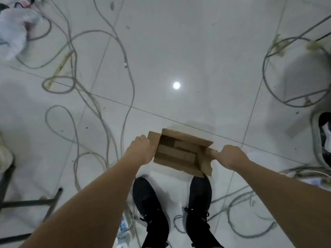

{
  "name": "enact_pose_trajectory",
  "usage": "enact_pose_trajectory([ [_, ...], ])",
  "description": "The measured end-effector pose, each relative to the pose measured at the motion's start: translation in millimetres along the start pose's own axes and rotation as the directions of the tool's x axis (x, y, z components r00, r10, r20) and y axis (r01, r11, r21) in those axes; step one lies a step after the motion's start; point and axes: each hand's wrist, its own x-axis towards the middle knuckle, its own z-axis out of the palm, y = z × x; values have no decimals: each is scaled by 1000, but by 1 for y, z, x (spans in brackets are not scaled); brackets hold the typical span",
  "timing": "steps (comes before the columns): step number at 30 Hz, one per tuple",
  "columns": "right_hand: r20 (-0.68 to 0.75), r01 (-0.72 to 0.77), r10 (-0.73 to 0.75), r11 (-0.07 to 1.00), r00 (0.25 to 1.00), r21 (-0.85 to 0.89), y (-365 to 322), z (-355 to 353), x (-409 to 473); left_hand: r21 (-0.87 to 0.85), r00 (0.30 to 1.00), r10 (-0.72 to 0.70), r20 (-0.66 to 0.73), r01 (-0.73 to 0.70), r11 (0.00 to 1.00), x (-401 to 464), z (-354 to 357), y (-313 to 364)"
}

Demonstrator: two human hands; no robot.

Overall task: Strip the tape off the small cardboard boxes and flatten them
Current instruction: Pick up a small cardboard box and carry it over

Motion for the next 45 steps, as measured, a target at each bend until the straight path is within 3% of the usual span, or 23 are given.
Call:
enact_pose_trajectory([
  [4,134,-98,66,964,989,248,9,32,9,-231,992,-103,74,118,966,13,25,-7],
  [7,176,-117,35,866,984,485,2,53,15,-310,997,-68,29,74,948,17,36,-12],
  [11,105,-76,23,843,994,533,-15,52,11,-346,994,-84,-64,57,937,4,30,-21],
  [16,16,55,-77,827,997,559,-45,1,-28,-541,984,-131,-119,47,840,-43,-24,-23],
  [24,-196,275,-196,757,961,592,-122,-149,-143,-660,945,-151,-290,-83,747,-142,-178,-7],
  [33,-413,520,-325,629,851,578,-208,-328,-335,-721,852,-172,-495,-292,628,-299,-390,17],
  [40,-527,689,-445,419,724,592,-257,-440,-505,-722,768,-117,-629,-522,453,-455,-554,21],
  [45,-602,746,-443,343,664,571,-275,-495,-611,-703,730,-92,-677,-605,374,-562,-634,24],
])
